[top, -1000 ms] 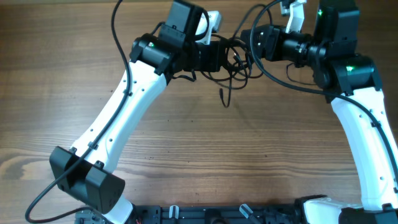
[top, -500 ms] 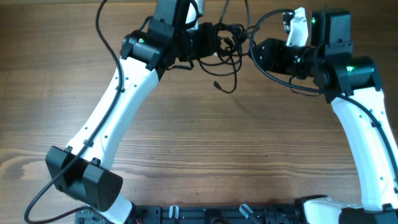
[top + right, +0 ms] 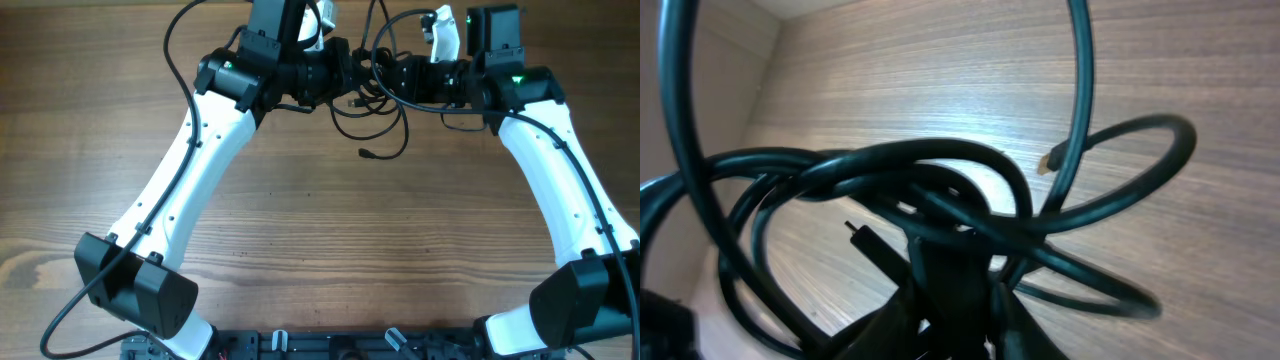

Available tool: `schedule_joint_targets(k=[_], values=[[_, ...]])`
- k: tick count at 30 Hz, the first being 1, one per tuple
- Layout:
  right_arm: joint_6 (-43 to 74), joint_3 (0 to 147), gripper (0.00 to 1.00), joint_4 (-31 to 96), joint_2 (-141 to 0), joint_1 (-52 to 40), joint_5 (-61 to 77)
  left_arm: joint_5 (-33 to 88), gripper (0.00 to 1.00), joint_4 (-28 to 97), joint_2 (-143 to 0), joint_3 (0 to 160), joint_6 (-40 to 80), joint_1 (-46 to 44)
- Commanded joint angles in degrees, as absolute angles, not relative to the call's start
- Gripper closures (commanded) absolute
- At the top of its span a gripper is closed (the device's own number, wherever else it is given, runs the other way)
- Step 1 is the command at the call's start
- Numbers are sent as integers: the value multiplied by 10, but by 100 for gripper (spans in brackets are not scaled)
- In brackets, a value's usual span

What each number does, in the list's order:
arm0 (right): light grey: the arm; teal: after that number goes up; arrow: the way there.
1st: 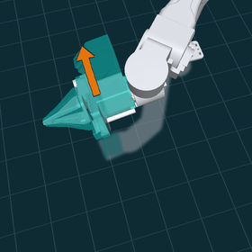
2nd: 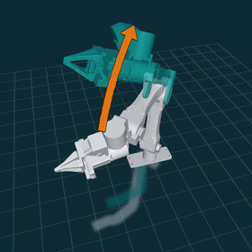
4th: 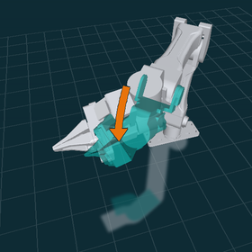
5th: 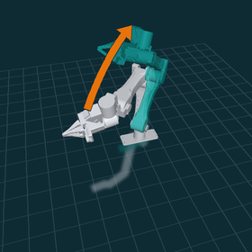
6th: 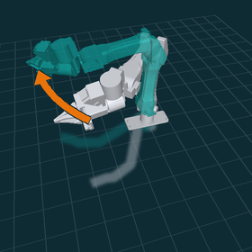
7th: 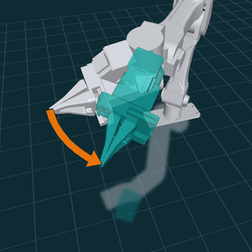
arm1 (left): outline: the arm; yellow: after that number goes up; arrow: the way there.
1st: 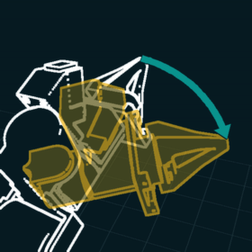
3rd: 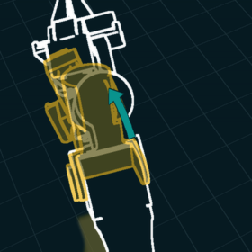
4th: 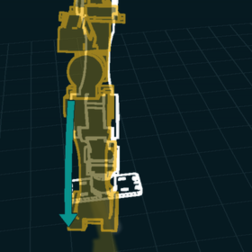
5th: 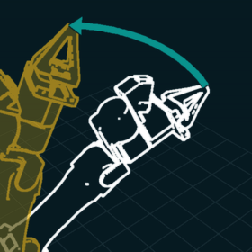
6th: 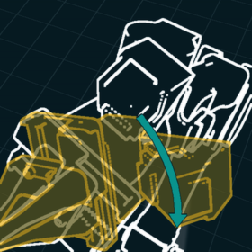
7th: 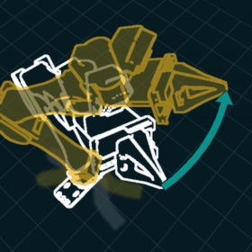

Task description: Untangle cables

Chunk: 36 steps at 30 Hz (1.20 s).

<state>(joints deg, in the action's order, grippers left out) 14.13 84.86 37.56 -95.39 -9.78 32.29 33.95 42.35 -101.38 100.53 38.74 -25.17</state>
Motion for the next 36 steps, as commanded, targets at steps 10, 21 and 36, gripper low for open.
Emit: schedule_joint_targets(k=[10, 21, 36], values=[[135, 856, 96, 467, -841, -56, 335, 281, 96, 406, -1010, 1004, 382, -222], [91, 846, 95, 594, -811, -58, 383, 195, 96, 333, -1010, 1004, 545, -217], [161, 786, 45, 412, -772, -95, 368, 406, 96, 373, -1011, 1004, 271, -214]])
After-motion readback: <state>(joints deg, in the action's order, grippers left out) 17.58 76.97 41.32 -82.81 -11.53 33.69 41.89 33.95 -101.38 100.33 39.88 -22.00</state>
